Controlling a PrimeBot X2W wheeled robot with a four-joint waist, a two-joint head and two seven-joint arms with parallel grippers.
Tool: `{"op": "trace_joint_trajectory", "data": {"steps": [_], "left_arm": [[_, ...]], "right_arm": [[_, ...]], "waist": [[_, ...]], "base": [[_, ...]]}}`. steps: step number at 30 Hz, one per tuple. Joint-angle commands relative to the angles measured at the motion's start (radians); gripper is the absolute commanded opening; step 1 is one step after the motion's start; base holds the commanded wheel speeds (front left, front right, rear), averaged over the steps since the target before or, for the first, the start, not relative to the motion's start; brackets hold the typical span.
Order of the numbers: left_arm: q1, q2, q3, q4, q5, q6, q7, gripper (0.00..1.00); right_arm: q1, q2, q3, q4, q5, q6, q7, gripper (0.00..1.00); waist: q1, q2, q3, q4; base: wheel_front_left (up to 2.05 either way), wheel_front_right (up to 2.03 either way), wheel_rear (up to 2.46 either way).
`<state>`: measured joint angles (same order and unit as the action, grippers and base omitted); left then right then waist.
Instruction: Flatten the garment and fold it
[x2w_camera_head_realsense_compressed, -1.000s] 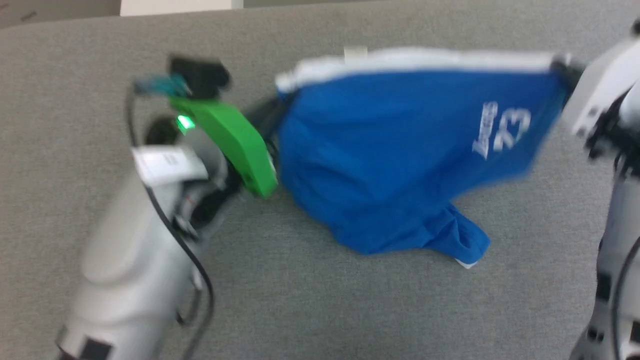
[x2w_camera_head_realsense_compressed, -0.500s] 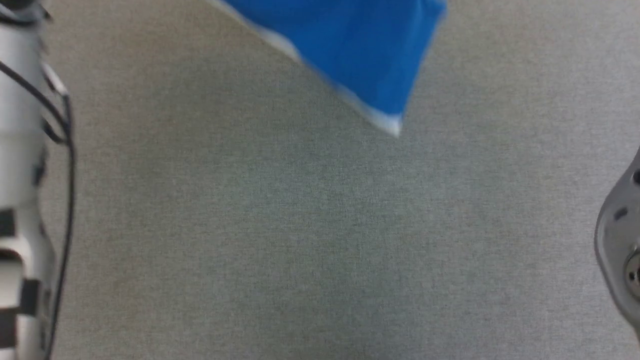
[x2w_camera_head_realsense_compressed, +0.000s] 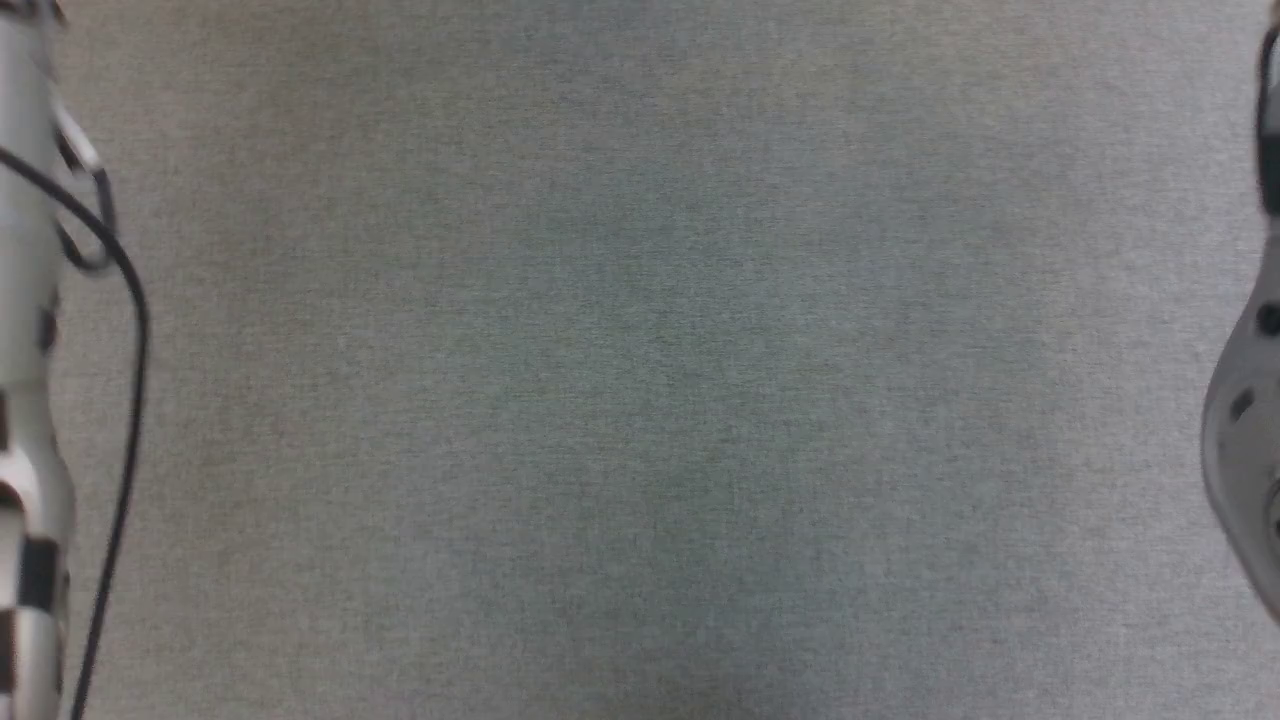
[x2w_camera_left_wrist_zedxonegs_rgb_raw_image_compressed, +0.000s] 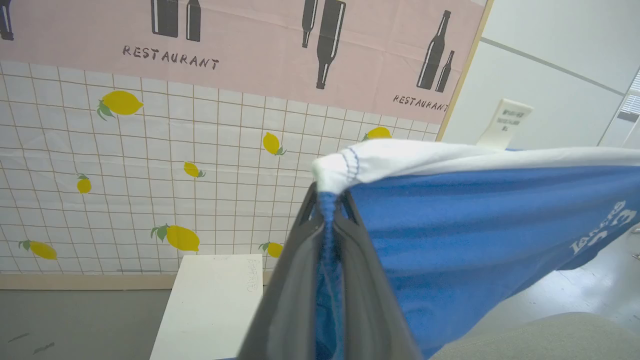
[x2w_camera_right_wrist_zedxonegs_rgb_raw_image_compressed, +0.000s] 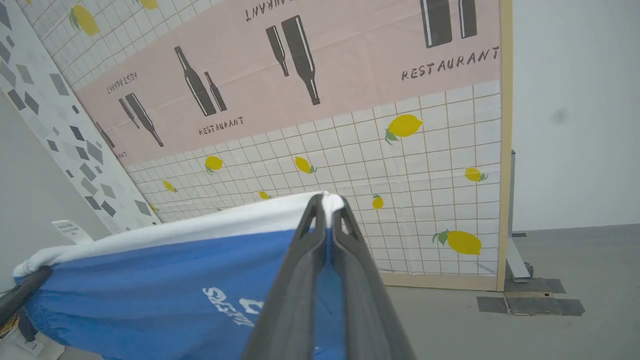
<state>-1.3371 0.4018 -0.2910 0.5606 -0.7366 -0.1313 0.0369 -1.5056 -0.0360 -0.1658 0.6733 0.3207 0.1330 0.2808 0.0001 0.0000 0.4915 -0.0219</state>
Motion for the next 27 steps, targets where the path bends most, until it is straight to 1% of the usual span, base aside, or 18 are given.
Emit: {"op": "trace_joint_trajectory", "data": {"steps": [1,3,6,8,11,15,18,21,24,27], "left_arm": [[0.052,0.020,-0.018,-0.006,-0.026,0.001,-0.029,0.00],[0.117,0.036,-0.071,-0.028,-0.058,0.001,-0.074,0.00],[0.238,0.061,-0.144,-0.085,-0.131,0.001,-0.142,0.00],[0.320,0.079,-0.182,-0.125,-0.169,0.001,-0.185,0.00],[0.463,0.103,-0.216,-0.180,-0.211,0.001,-0.250,0.00],[0.671,0.102,-0.214,-0.252,-0.230,0.001,-0.289,0.00],[0.838,0.083,-0.203,-0.308,-0.228,0.025,-0.296,0.00],[0.986,0.071,-0.195,-0.355,-0.224,0.057,-0.298,0.00],[1.114,0.076,-0.195,-0.386,-0.209,0.099,-0.298,0.00],[1.217,0.094,-0.206,-0.400,-0.202,0.137,-0.293,0.00]], "right_arm": [[0.051,-0.014,0.008,-0.003,0.017,-0.002,-0.010,0.00],[0.119,-0.014,0.028,-0.024,0.050,-0.002,-0.014,0.00],[0.261,-0.014,0.078,-0.092,0.097,-0.002,-0.007,0.00],[0.377,-0.014,0.101,-0.163,0.129,-0.002,0.000,0.00],[0.586,-0.018,0.129,-0.302,0.183,-0.002,0.033,0.00],[0.895,-0.024,0.142,-0.497,0.225,-0.002,0.113,0.00],[1.117,-0.022,0.117,-0.618,0.258,-0.002,0.188,0.00],[1.298,-0.018,0.089,-0.709,0.297,-0.002,0.259,0.00],[1.467,-0.016,0.077,-0.791,0.327,-0.002,0.334,0.00],[1.594,-0.015,0.081,-0.848,0.349,-0.002,0.414,0.00]], "waist": [[-0.0001,0.0000,-0.001,0.011],[-0.0001,0.0000,-0.011,0.017],[-0.0001,0.0000,-0.042,0.023],[-0.0001,0.0000,-0.073,0.030],[-0.0001,0.0000,-0.130,0.030],[-0.0001,0.0000,-0.221,0.031],[-0.0001,0.0000,-0.284,0.025],[-0.0001,0.0000,-0.325,0.020],[-0.0001,0.0000,-0.357,0.021],[-0.0001,0.0000,-0.377,0.018]], "base": [[0.00,0.00,0.00],[0.00,0.00,0.00],[0.00,0.00,0.00],[0.00,0.00,0.00],[0.00,0.00,0.00],[0.00,0.00,0.00],[0.00,0.00,0.00],[0.00,0.00,0.00],[0.00,0.00,0.00],[0.00,0.00,0.00]]}}
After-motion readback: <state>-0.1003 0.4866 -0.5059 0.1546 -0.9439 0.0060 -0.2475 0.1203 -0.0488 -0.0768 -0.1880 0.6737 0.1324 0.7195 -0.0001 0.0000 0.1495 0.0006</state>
